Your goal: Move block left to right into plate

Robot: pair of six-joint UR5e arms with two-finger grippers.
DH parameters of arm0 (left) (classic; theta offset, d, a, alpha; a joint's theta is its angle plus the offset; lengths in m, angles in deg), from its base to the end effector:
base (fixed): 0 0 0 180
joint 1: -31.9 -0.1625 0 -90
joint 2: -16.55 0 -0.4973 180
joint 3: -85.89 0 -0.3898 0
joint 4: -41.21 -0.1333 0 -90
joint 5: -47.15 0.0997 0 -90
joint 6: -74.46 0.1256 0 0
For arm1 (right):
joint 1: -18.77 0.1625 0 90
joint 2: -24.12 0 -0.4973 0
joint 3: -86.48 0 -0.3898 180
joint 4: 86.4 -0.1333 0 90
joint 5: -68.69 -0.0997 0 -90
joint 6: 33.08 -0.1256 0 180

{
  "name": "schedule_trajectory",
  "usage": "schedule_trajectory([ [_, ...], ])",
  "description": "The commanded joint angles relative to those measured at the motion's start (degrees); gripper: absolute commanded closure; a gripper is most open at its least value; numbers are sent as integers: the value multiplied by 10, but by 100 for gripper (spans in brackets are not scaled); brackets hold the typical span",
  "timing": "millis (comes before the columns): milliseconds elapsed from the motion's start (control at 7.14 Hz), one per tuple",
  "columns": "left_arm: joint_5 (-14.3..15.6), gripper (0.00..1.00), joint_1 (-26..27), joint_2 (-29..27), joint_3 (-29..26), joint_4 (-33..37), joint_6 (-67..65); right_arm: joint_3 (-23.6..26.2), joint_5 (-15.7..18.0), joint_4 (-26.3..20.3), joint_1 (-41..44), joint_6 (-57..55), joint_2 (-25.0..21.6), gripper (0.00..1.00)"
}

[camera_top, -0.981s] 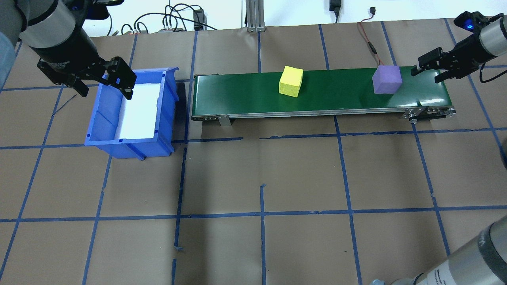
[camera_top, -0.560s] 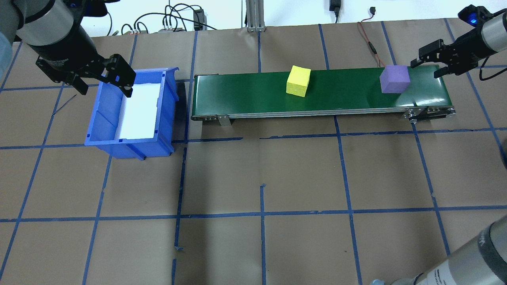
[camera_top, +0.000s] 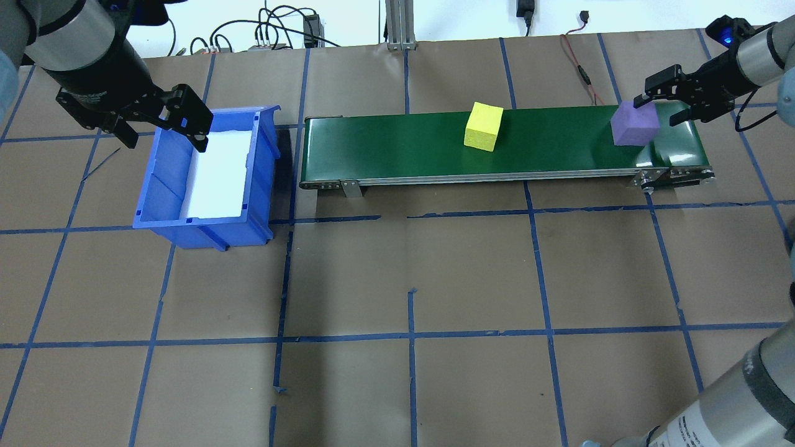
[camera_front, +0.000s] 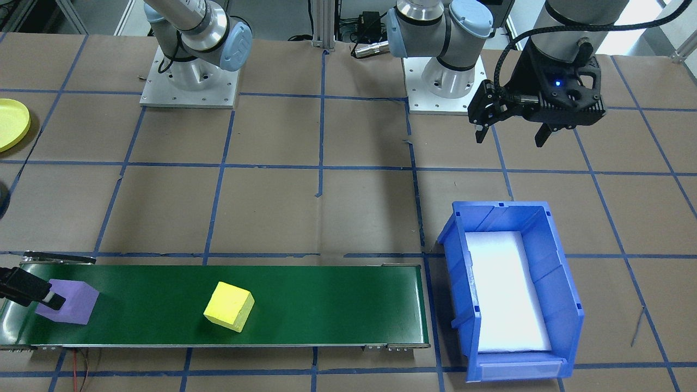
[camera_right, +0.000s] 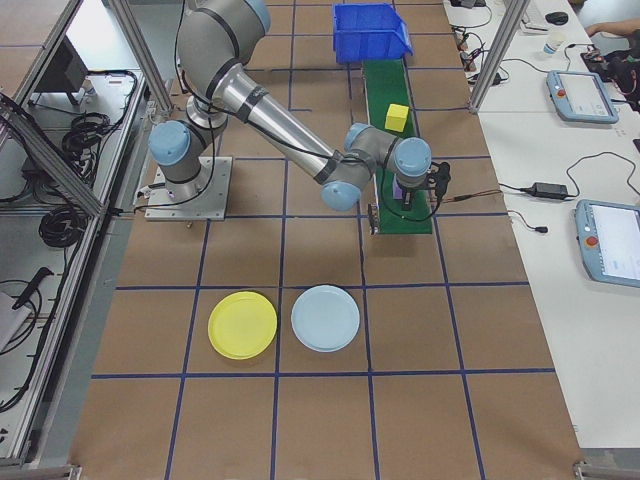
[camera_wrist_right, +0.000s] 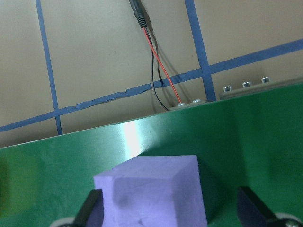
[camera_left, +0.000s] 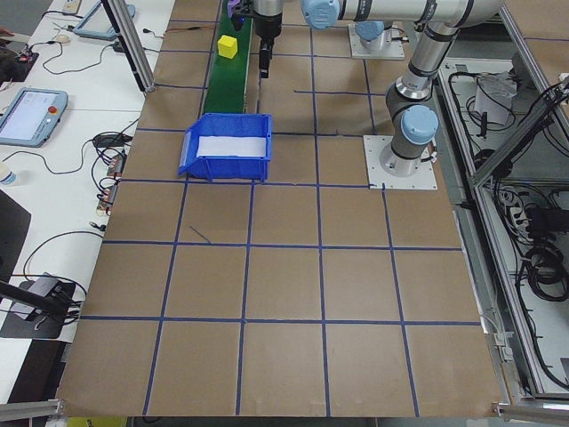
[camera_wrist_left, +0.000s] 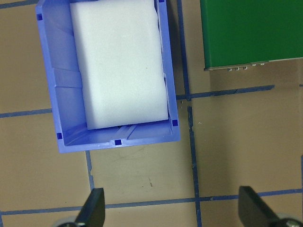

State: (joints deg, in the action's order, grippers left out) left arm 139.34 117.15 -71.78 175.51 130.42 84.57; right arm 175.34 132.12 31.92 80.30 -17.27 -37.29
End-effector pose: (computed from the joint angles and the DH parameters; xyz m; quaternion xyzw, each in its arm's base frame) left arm -0.0882 -0.4898 0.5531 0.0463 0.9984 -0.0221 0.0221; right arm -0.1601 -0.6927 0.3087 0.1056 0.9675 -0.0934 0.2101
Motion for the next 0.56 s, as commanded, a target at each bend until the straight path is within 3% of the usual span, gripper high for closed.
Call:
schedule_trajectory([
  [0,-1,0,0,0,-1,0,0,-1,-1,5,8,-2,5,0],
  [280,-1,0,0,0,-1,0,0,1,-1,6,8,-2,9,0],
  [420,-2,0,0,0,-1,0,0,3,6,6,8,-1,9,7],
])
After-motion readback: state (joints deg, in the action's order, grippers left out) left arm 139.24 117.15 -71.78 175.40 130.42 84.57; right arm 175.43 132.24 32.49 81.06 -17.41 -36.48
